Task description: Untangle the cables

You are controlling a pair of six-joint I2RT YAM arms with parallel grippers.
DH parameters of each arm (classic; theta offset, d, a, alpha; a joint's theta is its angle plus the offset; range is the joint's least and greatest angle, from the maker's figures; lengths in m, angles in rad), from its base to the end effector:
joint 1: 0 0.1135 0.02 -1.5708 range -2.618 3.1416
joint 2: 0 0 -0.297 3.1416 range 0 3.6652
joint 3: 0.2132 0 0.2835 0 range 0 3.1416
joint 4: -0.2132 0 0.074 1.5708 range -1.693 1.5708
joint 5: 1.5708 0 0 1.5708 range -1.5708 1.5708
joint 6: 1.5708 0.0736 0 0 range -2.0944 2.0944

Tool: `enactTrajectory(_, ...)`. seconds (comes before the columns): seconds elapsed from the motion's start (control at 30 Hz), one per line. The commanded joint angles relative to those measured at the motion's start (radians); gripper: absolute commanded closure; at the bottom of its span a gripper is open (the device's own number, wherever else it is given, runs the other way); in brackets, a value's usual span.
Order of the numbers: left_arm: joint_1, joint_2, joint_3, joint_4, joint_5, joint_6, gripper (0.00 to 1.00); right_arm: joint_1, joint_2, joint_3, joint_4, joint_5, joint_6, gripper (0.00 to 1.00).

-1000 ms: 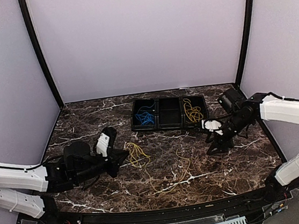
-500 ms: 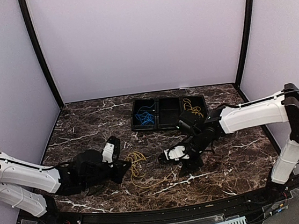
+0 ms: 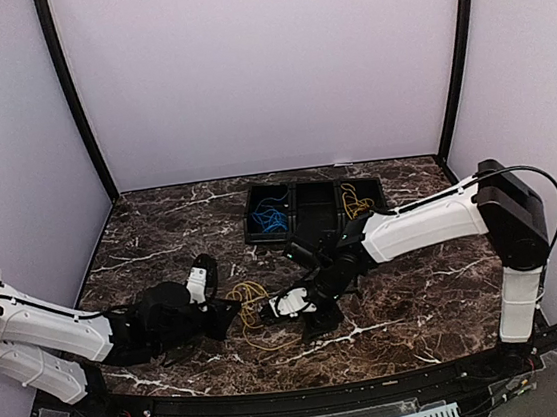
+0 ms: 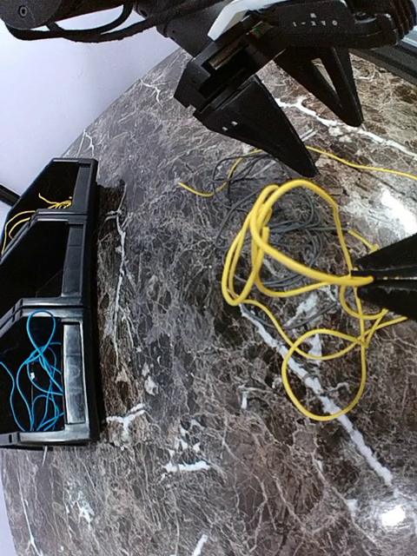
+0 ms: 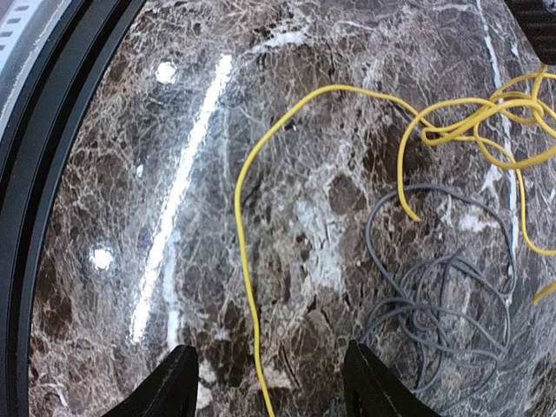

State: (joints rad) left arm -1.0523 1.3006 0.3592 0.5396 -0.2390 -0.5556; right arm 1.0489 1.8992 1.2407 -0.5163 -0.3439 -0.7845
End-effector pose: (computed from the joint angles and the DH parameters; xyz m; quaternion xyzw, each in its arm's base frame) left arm 0.1570 -0.2400 0.1541 0.1398 0.8188 -0.3255 0.4517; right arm 0.1913 0.3825 0.1403 -0.7871 0.5611 0.1918 0.1700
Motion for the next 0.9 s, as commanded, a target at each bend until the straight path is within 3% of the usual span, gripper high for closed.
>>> enactTrajectory(0.0,-0.003,-0.055,-0.042,-0.027,-0.049,-0.052,1.00,0.023,0.054,0.063,0.021,-0.085,0.002,0.41)
enactTrajectory(0.13,-0.003,-0.074,-0.069,-0.013,-0.067,-0.063,1.00,0.037,0.094,0.062,0.031,-0.145,0.012,0.42)
enactTrajectory(0.23,-0.003,-0.081,-0.081,-0.010,-0.077,-0.066,1.00,0.045,0.130,0.074,0.020,-0.164,0.018,0.51)
enactTrajectory(0.3,-0.003,-0.086,-0.088,-0.008,-0.081,-0.069,1.00,0.050,0.145,0.080,0.015,-0.173,0.024,0.62)
enactTrajectory(0.4,-0.003,-0.092,-0.099,-0.005,-0.089,-0.071,1.00,0.058,0.143,0.086,0.007,-0.173,0.037,0.97)
enactTrajectory(0.43,-0.004,-0.094,-0.104,-0.004,-0.092,-0.071,1.00,0.058,0.130,0.089,-0.003,-0.171,0.042,1.00)
enactTrajectory(0.63,-0.003,-0.093,-0.114,-0.026,-0.112,-0.069,1.00,0.053,-0.070,0.138,-0.163,-0.191,0.025,1.00)
enactTrajectory(0.87,-0.003,-0.068,-0.159,-0.007,-0.171,-0.082,1.00,-0.043,-0.273,0.390,-0.397,-0.234,-0.009,1.00)
